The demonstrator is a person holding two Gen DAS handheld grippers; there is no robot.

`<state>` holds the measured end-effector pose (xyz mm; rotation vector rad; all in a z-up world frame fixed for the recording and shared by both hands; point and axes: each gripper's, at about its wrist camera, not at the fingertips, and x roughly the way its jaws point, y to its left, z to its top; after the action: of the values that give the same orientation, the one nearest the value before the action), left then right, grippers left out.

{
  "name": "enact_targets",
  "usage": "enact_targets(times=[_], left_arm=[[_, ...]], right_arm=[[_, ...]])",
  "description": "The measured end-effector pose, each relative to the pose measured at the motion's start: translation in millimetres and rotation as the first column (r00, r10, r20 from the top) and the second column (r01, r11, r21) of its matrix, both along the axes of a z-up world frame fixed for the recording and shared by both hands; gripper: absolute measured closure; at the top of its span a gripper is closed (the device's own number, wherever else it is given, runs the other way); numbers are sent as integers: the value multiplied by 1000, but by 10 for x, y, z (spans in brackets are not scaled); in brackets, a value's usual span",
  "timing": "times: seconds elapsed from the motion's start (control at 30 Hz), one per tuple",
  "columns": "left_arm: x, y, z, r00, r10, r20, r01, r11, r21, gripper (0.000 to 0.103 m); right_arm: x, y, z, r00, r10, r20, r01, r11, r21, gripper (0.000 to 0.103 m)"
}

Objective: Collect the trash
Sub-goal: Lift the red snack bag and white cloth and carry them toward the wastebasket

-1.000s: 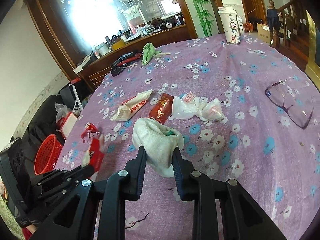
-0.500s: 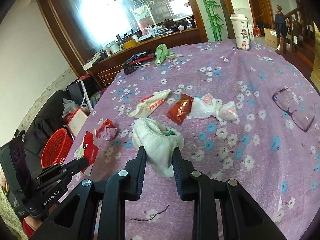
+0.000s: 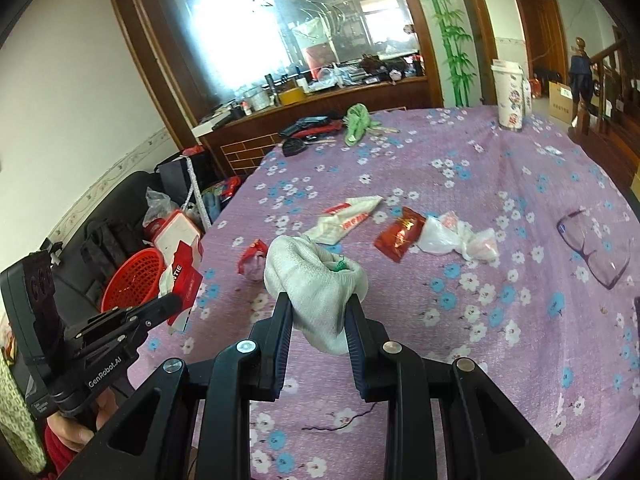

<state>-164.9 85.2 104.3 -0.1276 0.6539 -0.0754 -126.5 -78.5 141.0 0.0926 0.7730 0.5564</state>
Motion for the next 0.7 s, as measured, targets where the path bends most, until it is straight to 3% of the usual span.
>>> enact_targets(times=[0.3, 0.7], left_arm=[[-96, 171, 130, 998, 48, 30, -48, 999, -5, 99], [-313, 639, 260, 985, 156, 71, -155, 988, -20, 99]], right_arm=[[-42, 134, 117, 999, 45, 7, -45, 999, 7, 75], [-16, 648, 186, 990, 139, -11, -140, 990, -18, 75]])
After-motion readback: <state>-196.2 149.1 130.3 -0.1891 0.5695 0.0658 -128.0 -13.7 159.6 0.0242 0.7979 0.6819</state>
